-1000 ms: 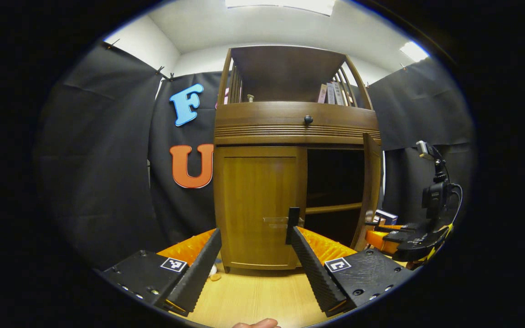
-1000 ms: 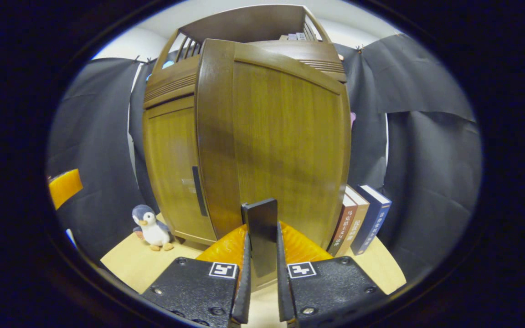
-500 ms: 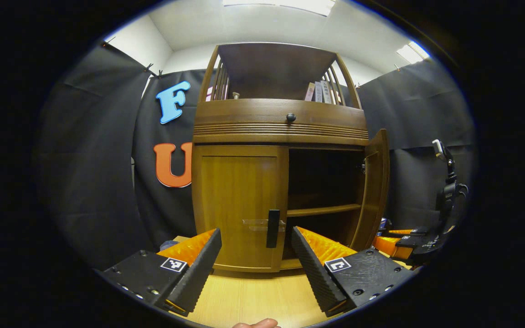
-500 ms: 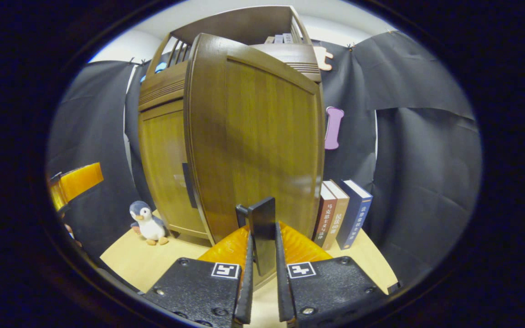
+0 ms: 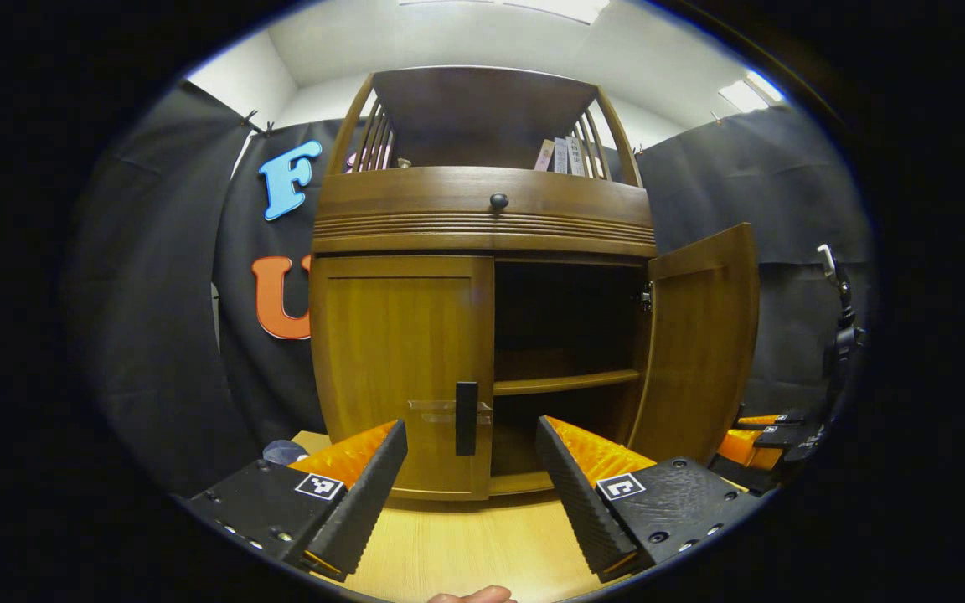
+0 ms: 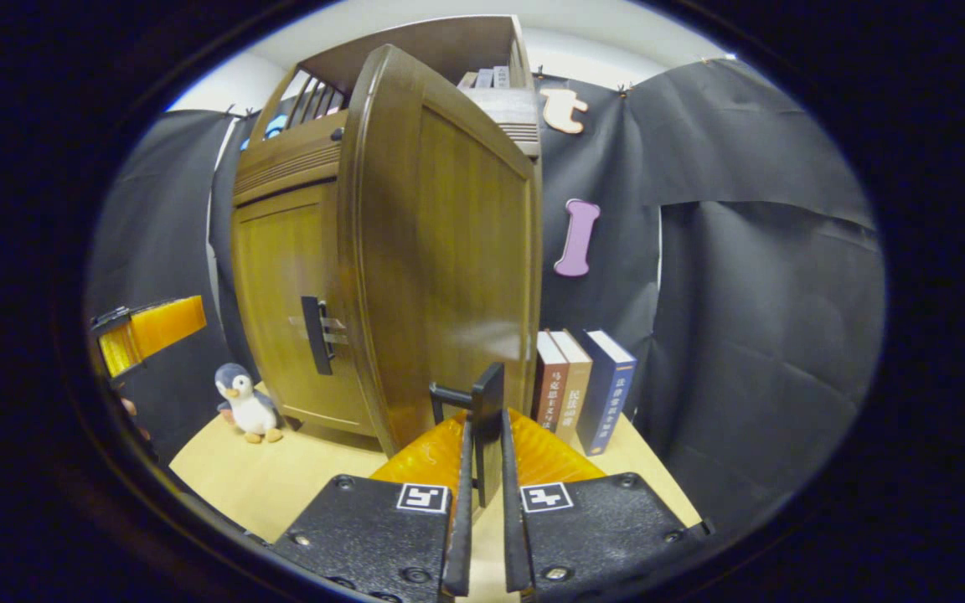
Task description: Open the right door of the double-door shoe cabinet with the right hand, and open the left door with the left hand.
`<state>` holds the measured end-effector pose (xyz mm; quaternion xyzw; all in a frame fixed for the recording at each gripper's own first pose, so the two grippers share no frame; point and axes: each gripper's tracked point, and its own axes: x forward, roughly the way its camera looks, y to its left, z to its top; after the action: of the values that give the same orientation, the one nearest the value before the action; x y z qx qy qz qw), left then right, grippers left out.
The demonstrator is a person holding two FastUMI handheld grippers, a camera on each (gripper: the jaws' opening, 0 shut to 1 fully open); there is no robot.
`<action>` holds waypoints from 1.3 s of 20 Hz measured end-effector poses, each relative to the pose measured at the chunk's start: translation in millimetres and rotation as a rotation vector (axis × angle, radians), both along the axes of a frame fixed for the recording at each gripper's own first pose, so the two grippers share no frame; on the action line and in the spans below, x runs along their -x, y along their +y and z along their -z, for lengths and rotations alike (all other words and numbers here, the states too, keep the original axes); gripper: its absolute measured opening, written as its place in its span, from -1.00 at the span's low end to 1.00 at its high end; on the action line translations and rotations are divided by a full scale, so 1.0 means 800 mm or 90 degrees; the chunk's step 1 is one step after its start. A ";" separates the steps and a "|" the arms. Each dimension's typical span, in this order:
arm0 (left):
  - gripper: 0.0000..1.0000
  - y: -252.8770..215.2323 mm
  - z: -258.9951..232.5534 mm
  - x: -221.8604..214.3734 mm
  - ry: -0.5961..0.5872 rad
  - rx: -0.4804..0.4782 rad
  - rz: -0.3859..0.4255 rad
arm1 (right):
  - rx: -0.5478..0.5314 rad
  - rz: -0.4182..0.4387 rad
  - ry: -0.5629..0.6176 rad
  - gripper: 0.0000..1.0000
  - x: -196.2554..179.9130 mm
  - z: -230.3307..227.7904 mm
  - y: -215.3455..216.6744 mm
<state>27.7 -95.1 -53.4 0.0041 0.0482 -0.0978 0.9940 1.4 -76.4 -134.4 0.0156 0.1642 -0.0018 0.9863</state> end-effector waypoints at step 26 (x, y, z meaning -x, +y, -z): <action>0.87 -0.007 0.098 -0.183 0.087 0.021 -0.022 | -0.024 0.060 -0.009 -0.79 0.009 -0.009 -0.084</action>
<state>174.5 -100.6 -131.9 -0.0199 0.1144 -0.0813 0.9899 -5.7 -143.5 -127.2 0.0423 0.1564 -0.0453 0.9858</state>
